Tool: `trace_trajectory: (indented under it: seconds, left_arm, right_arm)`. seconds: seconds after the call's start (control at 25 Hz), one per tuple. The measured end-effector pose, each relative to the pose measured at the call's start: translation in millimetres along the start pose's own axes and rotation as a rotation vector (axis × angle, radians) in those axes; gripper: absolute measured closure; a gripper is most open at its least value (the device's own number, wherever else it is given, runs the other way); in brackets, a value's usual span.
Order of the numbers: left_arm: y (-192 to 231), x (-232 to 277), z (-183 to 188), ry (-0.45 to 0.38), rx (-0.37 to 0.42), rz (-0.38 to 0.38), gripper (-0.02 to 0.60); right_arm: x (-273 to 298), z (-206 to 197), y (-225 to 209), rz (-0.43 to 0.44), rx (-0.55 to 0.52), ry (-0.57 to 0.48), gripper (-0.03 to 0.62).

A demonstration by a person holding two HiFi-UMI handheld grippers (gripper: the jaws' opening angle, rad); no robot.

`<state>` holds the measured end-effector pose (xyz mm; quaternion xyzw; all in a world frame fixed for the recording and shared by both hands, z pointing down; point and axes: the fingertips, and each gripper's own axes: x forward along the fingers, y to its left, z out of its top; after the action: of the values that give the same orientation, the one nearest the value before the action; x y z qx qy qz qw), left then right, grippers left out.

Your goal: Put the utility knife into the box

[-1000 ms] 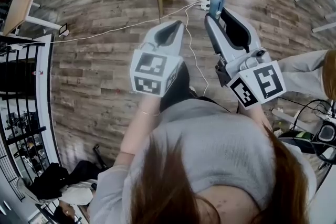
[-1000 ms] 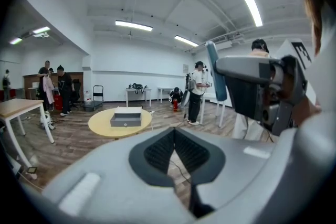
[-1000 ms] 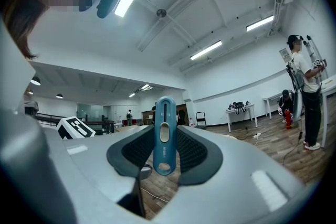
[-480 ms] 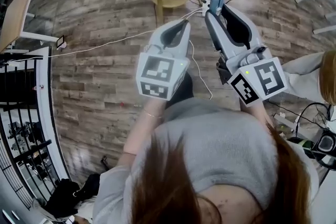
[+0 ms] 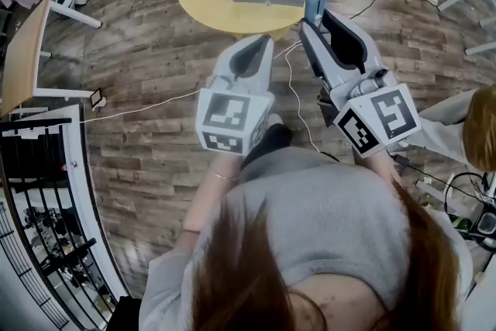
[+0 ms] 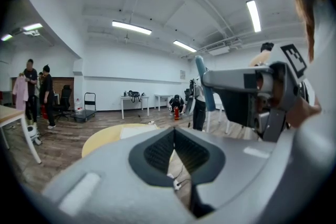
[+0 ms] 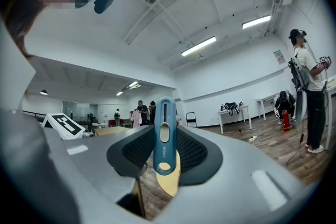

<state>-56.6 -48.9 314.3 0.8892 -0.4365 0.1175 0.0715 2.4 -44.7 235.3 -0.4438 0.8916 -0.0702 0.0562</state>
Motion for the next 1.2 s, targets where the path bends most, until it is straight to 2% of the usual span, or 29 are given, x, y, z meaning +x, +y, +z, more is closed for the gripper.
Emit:
trace_trajectory:
  seconds: [0.2,0.44,0.6,0.96,1.2]
  left_arm:
    - [29,14,6,0.001,-0.012,-0.023,0.586]
    - [43,26,6,0.000,-0.036,-0.047,0.586]
    - [63,40,27,-0.010,-0.049,-0.040,0.586]
    - [90,85,17,-0.016,-0.016,-0.009,0.586]
    - [128,149,44,-0.019,-0.023,0.003,0.586]
  right_arm:
    - [31,3,-8,-0.028,0.001,0.003,0.461]
    - [49,-3,-16,-0.050,0.008,0.028,0.462]
    - [74,11,-30,-0.053,0.012,0.037,0.462]
    - [103,-21,-72,-0.048,0.039,0.036,0.462]
    - [160,-2,-123,-0.020,0.015,0.047,0.462]
